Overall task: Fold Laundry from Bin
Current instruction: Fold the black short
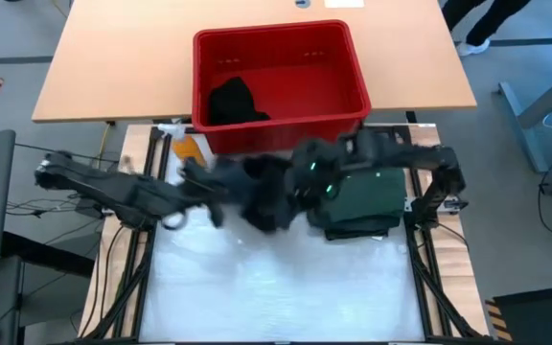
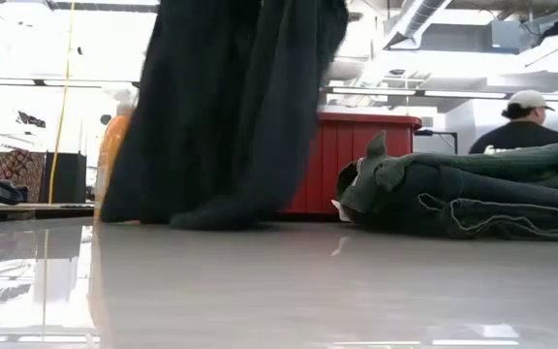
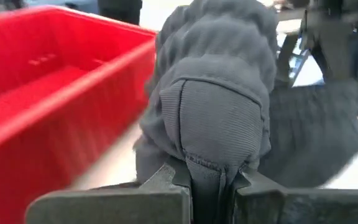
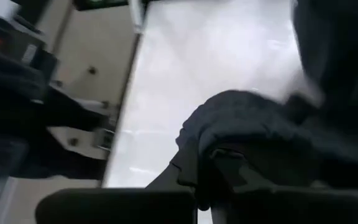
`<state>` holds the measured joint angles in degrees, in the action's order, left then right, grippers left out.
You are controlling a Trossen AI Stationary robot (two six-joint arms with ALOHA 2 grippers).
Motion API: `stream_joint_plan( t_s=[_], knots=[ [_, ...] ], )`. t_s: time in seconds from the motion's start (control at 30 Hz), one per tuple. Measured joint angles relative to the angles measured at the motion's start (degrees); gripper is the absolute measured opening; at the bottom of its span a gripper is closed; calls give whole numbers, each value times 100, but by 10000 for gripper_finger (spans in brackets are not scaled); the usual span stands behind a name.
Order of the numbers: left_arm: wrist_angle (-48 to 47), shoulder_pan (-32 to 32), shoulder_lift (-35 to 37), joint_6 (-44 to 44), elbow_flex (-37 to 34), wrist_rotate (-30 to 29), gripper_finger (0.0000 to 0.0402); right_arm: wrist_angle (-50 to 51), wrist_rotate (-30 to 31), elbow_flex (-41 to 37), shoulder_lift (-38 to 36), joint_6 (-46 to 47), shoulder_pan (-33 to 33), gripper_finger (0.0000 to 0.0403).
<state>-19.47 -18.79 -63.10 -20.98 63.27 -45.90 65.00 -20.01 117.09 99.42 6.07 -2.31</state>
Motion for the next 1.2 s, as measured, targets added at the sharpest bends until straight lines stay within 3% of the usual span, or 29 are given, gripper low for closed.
stream_joint_plan(
  t_s=[0.1,0.2,0.37,0.53,0.77,0.97,1.2],
  knots=[
    [620,16,-744,30,-32,235,5,-1110,-420,-772,-3,774,-259,29],
    [440,14,-1199,-29,91,395,5,-1602,-555,-1234,-7,1486,-394,30],
    [-92,29,-1172,-461,327,636,4,-1681,411,-1496,-322,2180,-450,33],
    [313,29,-1191,-563,327,1257,4,-2384,1282,-1909,-789,2674,-461,30],
    [1018,59,-1298,-535,325,1506,3,-2898,1409,-2737,-1047,3058,-550,32],
    [957,79,-1510,-1085,25,1524,3,-4019,1441,-3555,-1065,3497,-670,33],
    [848,79,-2063,-1219,17,1860,3,-4084,1603,-4017,-1220,3746,-711,33]
  ],
)
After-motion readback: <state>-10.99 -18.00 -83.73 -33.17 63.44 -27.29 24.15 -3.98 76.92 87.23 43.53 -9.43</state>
